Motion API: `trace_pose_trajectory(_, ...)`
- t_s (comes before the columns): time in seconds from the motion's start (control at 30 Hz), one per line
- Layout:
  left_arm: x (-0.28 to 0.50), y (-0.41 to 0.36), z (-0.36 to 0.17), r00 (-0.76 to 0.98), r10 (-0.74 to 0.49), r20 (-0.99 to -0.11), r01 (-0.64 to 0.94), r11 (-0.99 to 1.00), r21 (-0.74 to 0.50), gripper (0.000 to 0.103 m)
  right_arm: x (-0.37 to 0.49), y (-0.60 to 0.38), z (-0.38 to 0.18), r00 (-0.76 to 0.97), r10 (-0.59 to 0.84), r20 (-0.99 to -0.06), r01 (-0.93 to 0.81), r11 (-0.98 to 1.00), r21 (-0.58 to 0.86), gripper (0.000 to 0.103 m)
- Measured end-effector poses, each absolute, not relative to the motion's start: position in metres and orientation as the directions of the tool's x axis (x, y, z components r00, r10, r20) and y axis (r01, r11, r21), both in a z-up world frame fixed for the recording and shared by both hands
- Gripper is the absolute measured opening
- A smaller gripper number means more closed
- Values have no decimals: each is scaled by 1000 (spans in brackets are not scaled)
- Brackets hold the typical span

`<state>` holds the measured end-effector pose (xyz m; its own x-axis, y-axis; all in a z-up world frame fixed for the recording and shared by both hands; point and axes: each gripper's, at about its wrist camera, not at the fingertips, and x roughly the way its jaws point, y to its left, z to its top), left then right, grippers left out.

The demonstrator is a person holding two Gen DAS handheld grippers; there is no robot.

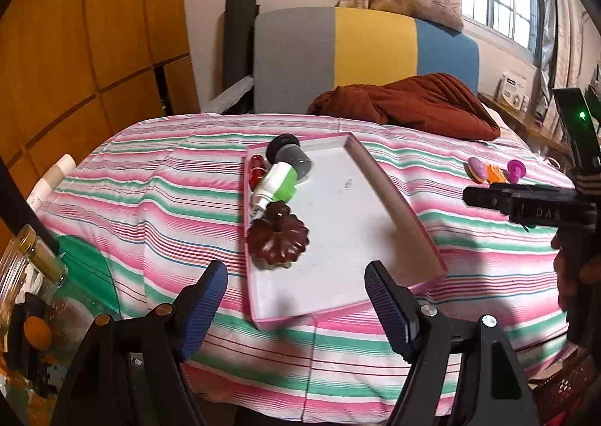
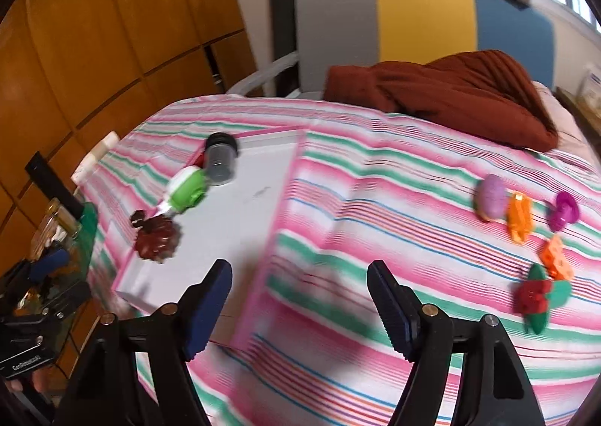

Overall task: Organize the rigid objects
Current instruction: 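Move the right gripper toward the green piece while the left returns to the toys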

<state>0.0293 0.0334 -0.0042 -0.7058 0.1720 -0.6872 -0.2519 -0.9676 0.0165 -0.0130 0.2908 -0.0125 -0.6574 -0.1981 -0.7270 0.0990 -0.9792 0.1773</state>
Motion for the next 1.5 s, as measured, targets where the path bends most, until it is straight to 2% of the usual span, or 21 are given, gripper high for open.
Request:
trace_pose_trajectory(0.2,33,41,-4,-687,219,-693,-291,-957,-13,77,-5,332,-11,-675,-105,-730,11,-991,131,75)
trace_pose_trajectory(0.4,36,54,-3,-681,234,-694,-336,-942,13,77,2,382,-5,-689,15,-725,-107,-991,81,75)
trace_pose_trajectory(0.6,38,66,1,-666,278,-692,-380,-925,-6,77,10,445,-4,-689,177,-703,-286,-957,40,78)
trace_pose_trajectory(0.73,35,72,-3,-627,299,-719,-389,-920,-44,77,19,490,-14,-659,245,-711,-449,-886,111,78)
trace_pose_trajectory(0.87,38,80,-8,-584,346,-734,-432,-898,-80,76,31,516,-12,-662,259,-704,-534,-822,200,78)
trace_pose_trajectory(1.07,45,97,-12,-566,362,-741,-494,-868,-47,71,45,542,-19,-607,297,-737,-651,-718,247,78)
trace_pose_trajectory(1.17,47,108,-12,-566,358,-743,-518,-855,-17,63,52,556,-27,-583,290,-759,-696,-660,283,78)
trace_pose_trajectory(1.23,43,118,-10,-550,368,-750,-541,-841,-16,61,58,565,-31,-580,271,-768,-715,-621,321,78)
trace_pose_trajectory(1.5,19,193,-9,-416,480,-772,-656,-746,-110,61,65,578,-39,-605,197,-772,-718,-555,420,78)
